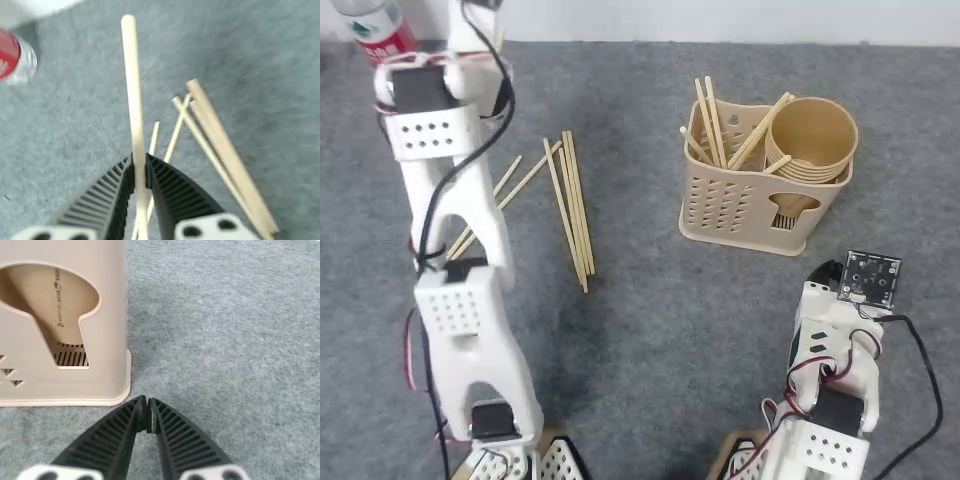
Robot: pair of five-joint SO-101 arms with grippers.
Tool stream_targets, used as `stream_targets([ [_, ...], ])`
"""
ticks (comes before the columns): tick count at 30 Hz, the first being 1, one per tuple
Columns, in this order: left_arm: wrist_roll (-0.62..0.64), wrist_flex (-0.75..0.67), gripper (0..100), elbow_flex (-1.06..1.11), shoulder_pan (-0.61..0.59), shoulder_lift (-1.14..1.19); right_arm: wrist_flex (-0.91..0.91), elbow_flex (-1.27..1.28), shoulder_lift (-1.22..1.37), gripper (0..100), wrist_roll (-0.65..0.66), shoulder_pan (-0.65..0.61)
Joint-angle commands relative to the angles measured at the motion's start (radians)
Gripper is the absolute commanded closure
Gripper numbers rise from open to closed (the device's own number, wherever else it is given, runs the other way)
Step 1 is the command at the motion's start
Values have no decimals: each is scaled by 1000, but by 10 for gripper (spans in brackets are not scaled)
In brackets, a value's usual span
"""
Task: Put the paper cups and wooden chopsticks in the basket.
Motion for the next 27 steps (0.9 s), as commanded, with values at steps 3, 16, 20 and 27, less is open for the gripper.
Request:
stream_targets([
  [3, 37, 35, 991, 289, 155, -439, -15, 0, -10, 990, 17, -10],
  [16, 121, -255, 991, 1058, 296, -1154, -13, 0, -10, 990, 17, -8],
  [20, 196, -410, 991, 1237, 434, -1372, -13, 0, -10, 990, 17, -10],
  [27, 345, -959, 990, 1535, 663, -1531, -13, 0, -10, 990, 17, -12],
])
